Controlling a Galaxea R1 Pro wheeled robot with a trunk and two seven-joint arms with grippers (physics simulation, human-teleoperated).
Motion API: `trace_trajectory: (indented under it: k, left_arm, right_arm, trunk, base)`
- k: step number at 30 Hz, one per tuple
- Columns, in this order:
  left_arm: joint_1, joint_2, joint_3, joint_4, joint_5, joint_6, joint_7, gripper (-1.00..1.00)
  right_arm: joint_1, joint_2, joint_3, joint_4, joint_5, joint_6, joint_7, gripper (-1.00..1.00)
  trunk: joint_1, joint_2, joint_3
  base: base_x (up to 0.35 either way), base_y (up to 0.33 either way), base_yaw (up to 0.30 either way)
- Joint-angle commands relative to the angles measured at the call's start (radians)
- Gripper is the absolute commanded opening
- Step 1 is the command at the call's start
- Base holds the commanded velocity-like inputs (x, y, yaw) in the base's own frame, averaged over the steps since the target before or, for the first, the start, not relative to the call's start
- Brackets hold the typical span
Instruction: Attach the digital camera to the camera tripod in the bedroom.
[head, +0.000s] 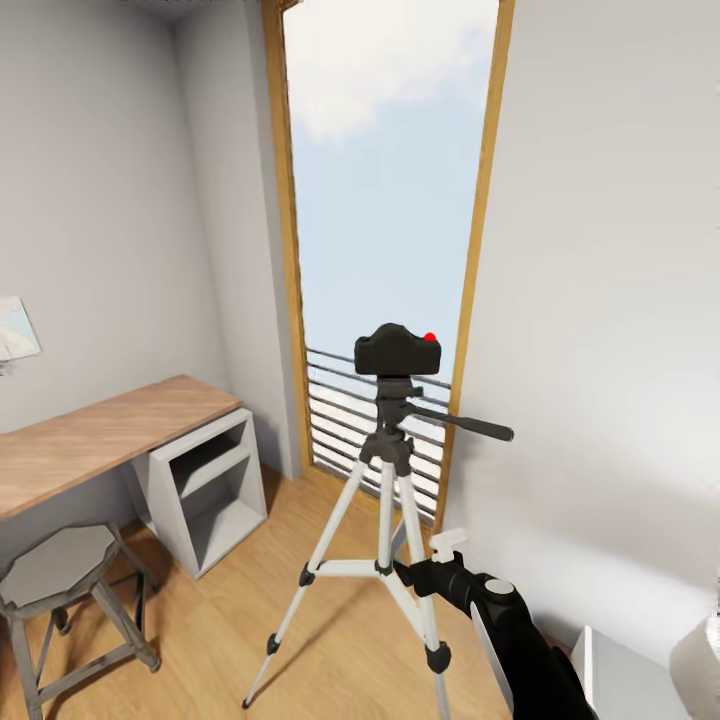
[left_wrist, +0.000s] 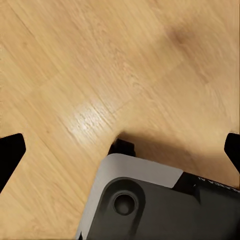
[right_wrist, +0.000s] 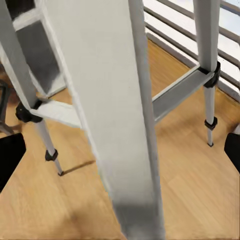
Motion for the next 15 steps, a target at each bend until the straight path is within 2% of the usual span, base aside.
trace_trajectory:
  k: [1, 15]
  left_arm:
    - [-0.001, 0.000, -0.008, 0.001, 0.009, -0.003, -0.002, 1.00]
    - [-0.001, 0.001, -0.008, 0.001, 0.008, -0.002, -0.002, 1.00]
  right_arm:
    - [-0.001, 0.000, -0.002, -0.002, 0.010, 0.004, 0.006, 1.00]
    - [-0.001, 0.000, -0.005, -0.002, 0.009, 0.004, 0.005, 1.00]
  trunk:
    - [0.000, -0.001, -0.002]
    - [0.000, -0.001, -0.002]
  base:
    - [-0.286, 0.000, 0.000]
    - [-0.284, 0.000, 0.000]
